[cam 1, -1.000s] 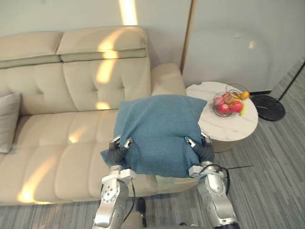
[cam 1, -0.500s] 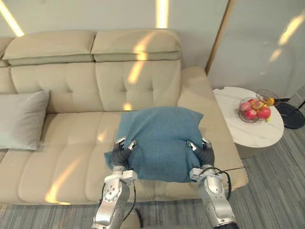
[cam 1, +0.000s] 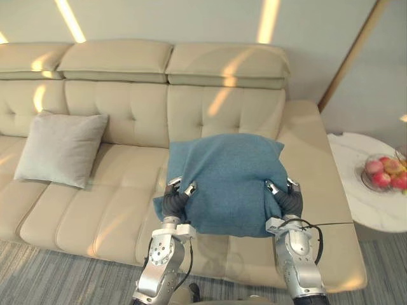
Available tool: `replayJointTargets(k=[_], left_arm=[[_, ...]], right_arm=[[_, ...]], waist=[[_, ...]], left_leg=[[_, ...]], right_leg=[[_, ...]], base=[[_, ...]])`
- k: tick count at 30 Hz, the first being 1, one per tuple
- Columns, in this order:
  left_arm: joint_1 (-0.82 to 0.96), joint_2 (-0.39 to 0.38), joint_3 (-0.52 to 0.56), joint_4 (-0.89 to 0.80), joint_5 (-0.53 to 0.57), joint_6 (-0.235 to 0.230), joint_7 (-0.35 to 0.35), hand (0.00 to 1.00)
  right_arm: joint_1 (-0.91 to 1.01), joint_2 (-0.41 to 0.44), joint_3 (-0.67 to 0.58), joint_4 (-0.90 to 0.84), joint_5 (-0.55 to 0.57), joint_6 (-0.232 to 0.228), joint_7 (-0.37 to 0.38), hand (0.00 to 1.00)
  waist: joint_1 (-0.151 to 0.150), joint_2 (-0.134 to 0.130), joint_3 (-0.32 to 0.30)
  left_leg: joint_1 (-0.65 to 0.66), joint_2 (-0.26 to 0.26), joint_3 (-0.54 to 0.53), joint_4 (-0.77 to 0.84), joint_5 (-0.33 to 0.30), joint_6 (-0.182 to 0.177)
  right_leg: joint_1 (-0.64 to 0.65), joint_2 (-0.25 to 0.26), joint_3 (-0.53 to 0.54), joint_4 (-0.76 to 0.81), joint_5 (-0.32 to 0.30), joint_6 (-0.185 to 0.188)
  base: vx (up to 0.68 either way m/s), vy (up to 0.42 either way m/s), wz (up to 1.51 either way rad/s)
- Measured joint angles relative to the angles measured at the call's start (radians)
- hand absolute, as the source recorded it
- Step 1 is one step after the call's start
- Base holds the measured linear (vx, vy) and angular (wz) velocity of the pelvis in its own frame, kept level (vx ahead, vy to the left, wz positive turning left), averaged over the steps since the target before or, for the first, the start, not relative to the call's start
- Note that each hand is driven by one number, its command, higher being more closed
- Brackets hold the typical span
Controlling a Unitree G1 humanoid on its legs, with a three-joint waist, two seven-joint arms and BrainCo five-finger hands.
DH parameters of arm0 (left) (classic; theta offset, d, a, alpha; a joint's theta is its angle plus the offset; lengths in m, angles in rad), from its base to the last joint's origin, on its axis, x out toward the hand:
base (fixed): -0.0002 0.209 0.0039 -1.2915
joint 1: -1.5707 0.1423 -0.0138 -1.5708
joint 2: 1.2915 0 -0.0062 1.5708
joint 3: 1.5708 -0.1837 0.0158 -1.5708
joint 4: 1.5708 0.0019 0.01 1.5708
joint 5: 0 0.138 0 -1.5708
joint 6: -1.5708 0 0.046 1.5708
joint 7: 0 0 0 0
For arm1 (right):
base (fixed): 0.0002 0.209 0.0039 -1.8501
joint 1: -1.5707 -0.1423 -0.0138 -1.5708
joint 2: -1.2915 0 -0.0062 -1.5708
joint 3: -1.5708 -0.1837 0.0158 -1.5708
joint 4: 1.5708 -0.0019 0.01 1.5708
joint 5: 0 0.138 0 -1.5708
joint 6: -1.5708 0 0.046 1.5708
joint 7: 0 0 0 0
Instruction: Pick up cushions and gather them together orderly.
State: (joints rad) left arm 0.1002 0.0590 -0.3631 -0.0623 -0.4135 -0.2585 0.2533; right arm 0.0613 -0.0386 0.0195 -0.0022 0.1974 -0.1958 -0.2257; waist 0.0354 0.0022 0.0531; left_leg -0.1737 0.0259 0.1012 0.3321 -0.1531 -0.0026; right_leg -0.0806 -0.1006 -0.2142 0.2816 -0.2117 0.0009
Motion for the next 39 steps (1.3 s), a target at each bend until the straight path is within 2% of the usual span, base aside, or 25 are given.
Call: replayJointTargets(k=[2, 3, 6, 10, 15, 21, 25, 28, 33, 36, 37, 38, 39], left_arm=[[-0.021, -0.003, -0.006, 0.000, 0.001, 0.000, -0.002, 1.00], [-0.023, -0.003, -0.008, 0.001, 0.001, 0.001, -0.002, 1.00], [-0.022, 0.000, -0.013, 0.002, 0.001, 0.003, -0.002, 1.00], [-0.011, 0.021, -0.030, 0.008, 0.001, 0.003, -0.003, 1.00], [-0.010, 0.045, -0.030, 0.018, 0.015, 0.005, -0.003, 1.00], [-0.011, 0.054, -0.025, 0.018, 0.020, 0.009, 0.001, 1.00], [-0.045, 0.053, -0.010, 0.010, 0.024, 0.009, 0.017, 1.00], [-0.163, 0.049, 0.018, -0.044, 0.059, 0.009, 0.079, 1.00], [-0.383, 0.043, 0.072, -0.073, 0.097, -0.007, 0.165, 1.00], [-0.627, 0.061, 0.101, 0.021, 0.118, -0.034, 0.235, 1.00], [-0.790, 0.104, 0.113, 0.128, 0.117, -0.043, 0.268, 1.00], [-0.848, 0.120, 0.116, 0.167, 0.117, -0.044, 0.274, 1.00], [-0.997, 0.163, 0.132, 0.276, 0.116, -0.045, 0.290, 1.00]], right_arm=[[-0.027, -0.004, -0.017, -0.007, 0.000, -0.001, -0.007, 1.00], [-0.031, -0.004, -0.017, -0.008, 0.000, -0.001, -0.013, 1.00], [-0.028, -0.003, -0.017, -0.007, -0.001, -0.001, -0.018, 1.00], [-0.013, -0.002, -0.020, -0.006, -0.003, -0.001, -0.017, 1.00], [-0.013, -0.001, -0.016, 0.006, -0.004, 0.000, -0.010, 1.00], [-0.035, 0.000, -0.011, 0.023, -0.041, 0.009, -0.015, 1.00], [-0.065, 0.000, -0.002, -0.002, -0.043, 0.010, -0.030, 1.00], [-0.131, 0.005, 0.010, -0.096, -0.043, 0.010, -0.079, 1.00], [-0.330, -0.004, 0.014, -0.115, -0.056, 0.006, -0.161, 1.00], [-0.569, -0.032, -0.027, -0.002, -0.083, 0.001, -0.216, 1.00], [-0.732, -0.068, -0.045, 0.114, -0.084, 0.003, -0.237, 1.00], [-0.791, -0.083, -0.050, 0.156, -0.084, 0.004, -0.242, 1.00], [-0.944, -0.118, -0.056, 0.264, -0.084, 0.008, -0.256, 1.00]], waist=[[0.001, 0.002, -0.001], [-0.001, 0.001, -0.001], [-0.003, 0.002, -0.002], [-0.012, 0.002, -0.002], [-0.028, 0.002, -0.003], [-0.025, 0.000, -0.003], [-0.018, -0.004, 0.000], [0.005, -0.012, 0.006], [0.011, -0.013, 0.007], [0.015, -0.013, 0.008], [0.018, -0.014, 0.021], [0.019, -0.014, 0.033], [0.019, -0.011, 0.078]], left_leg=[[0.005, 0.019, 0.033, -0.049, 0.010, -0.014], [0.020, 0.019, 0.032, -0.088, 0.022, -0.033], [0.077, 0.016, 0.030, -0.185, 0.044, -0.043], [0.138, 0.001, 0.059, -0.269, 0.075, -0.033], [0.123, -0.022, 0.084, -0.279, 0.082, -0.022], [0.041, -0.022, 0.108, -0.285, 0.099, -0.002], [-0.027, -0.008, 0.121, -0.255, 0.103, -0.002], [-0.158, 0.014, 0.135, -0.188, 0.099, -0.001], [-0.314, 0.057, 0.169, -0.113, 0.076, -0.011], [-0.409, 0.070, 0.189, -0.114, 0.123, 0.000], [-0.445, 0.062, 0.190, -0.146, 0.163, 0.006], [-0.451, 0.059, 0.189, -0.161, 0.178, 0.005], [-0.457, 0.052, 0.188, -0.206, 0.218, 0.007]], right_leg=[[0.001, 0.017, -0.014, -0.038, 0.018, -0.013], [0.004, 0.023, -0.016, -0.050, 0.025, -0.010], [0.028, 0.033, -0.001, -0.100, 0.054, -0.001], [0.061, 0.032, 0.031, -0.165, 0.097, 0.025], [0.063, 0.017, 0.062, -0.238, 0.143, 0.047], [-0.025, 0.019, 0.081, -0.252, 0.174, 0.041], [-0.091, 0.026, 0.085, -0.233, 0.190, 0.038], [-0.211, 0.034, 0.085, -0.193, 0.200, 0.024], [-0.351, 0.043, 0.067, -0.143, 0.205, 0.015], [-0.449, 0.043, 0.053, -0.128, 0.221, 0.004], [-0.496, 0.042, 0.053, -0.141, 0.244, 0.002], [-0.505, 0.043, 0.053, -0.151, 0.253, 0.002], [-0.521, 0.044, 0.052, -0.174, 0.278, -0.002]], base=[[0.05, -0.127, 0.21], [0.04, -0.088, 0.05], [0.04, -0.003, -0.16], [0.03, 0.066, -0.22], [-0.01, 0.110, -0.19], [-0.08, 0.042, -0.09], [-0.11, -0.011, -0.09], [-0.16, -0.035, -0.07], [-0.13, -0.060, 0.04], [-0.11, -0.060, 0.14], [-0.10, -0.035, 0.07], [-0.08, -0.026, 0.06], [-0.07, -0.021, 0.04]])
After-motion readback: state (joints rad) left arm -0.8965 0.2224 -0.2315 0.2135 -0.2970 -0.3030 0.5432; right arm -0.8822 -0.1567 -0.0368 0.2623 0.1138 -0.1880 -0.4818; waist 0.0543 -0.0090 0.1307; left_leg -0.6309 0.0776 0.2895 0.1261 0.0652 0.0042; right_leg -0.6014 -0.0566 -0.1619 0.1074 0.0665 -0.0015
